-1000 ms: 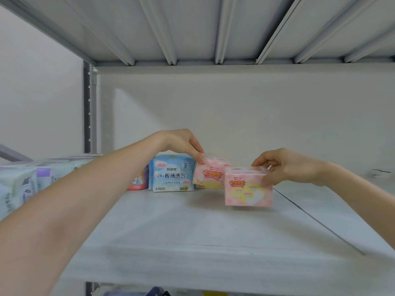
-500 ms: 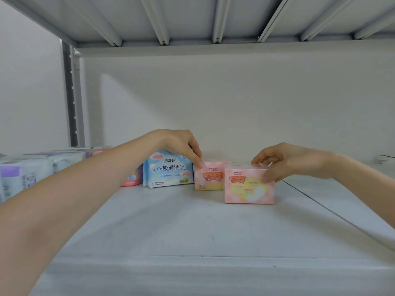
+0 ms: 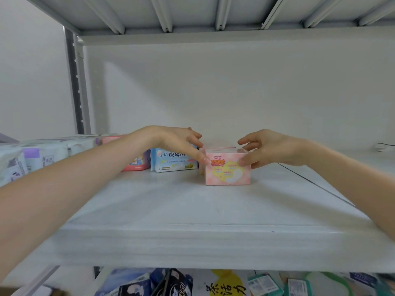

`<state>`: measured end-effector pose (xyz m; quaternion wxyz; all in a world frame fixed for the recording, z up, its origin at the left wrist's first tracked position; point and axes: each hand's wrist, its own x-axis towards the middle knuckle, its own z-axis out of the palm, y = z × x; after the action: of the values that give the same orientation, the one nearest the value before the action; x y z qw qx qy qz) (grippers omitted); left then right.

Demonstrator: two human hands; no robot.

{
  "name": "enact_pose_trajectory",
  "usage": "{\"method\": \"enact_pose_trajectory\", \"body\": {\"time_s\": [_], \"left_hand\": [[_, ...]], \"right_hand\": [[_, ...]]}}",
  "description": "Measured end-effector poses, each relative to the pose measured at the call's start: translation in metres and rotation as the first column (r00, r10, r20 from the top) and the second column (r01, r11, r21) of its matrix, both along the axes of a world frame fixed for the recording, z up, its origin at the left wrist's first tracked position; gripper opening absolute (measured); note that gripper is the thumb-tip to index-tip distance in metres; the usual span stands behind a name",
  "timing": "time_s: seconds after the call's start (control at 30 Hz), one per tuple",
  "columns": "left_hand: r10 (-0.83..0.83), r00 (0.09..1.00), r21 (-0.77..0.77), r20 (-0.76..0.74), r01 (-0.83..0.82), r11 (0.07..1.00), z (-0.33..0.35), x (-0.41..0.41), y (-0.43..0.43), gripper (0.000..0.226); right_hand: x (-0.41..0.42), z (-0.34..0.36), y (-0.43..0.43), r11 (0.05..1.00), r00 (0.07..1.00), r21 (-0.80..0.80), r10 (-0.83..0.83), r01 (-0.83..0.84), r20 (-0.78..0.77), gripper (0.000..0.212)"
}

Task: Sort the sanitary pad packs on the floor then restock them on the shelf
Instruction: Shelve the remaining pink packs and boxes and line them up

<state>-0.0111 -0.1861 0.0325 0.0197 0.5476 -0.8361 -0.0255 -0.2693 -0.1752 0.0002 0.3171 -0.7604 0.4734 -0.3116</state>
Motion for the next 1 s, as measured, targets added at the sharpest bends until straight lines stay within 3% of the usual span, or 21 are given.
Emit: {"method": "enact_pose_trajectory", "body": {"time_s": [0.23, 0.57, 0.83, 1.0], "left_hand": [[-0.018, 0.999, -0.066, -0.04, 0.015, 0.998, -0.01, 0.004, -0.004, 0.082], [-0.016, 0.992, -0.052, -0.127, 0.009, 0.999, -0.019, 0.009, -0.007, 0.09], [0.009, 0.972, -0.14, -0.234, -0.043, 0.989, -0.037, 0.005, 0.012, 0.076], [0.085, 0.932, -0.104, -0.352, -0.129, 0.986, -0.049, 0.001, 0.031, 0.081]], "right_hand": [[0.017, -0.003, 0.001, 0.999, 0.999, -0.049, -0.025, 0.024, -0.029, 0.07], [0.015, -0.007, -0.002, 0.997, 0.999, -0.064, -0.047, 0.045, -0.018, 0.065], [0.014, -0.011, 0.005, 0.993, 0.996, -0.085, -0.085, 0.081, -0.036, 0.061], [0.014, -0.018, 0.015, 0.946, 0.977, -0.269, -0.205, 0.181, -0.064, 0.062]]}}
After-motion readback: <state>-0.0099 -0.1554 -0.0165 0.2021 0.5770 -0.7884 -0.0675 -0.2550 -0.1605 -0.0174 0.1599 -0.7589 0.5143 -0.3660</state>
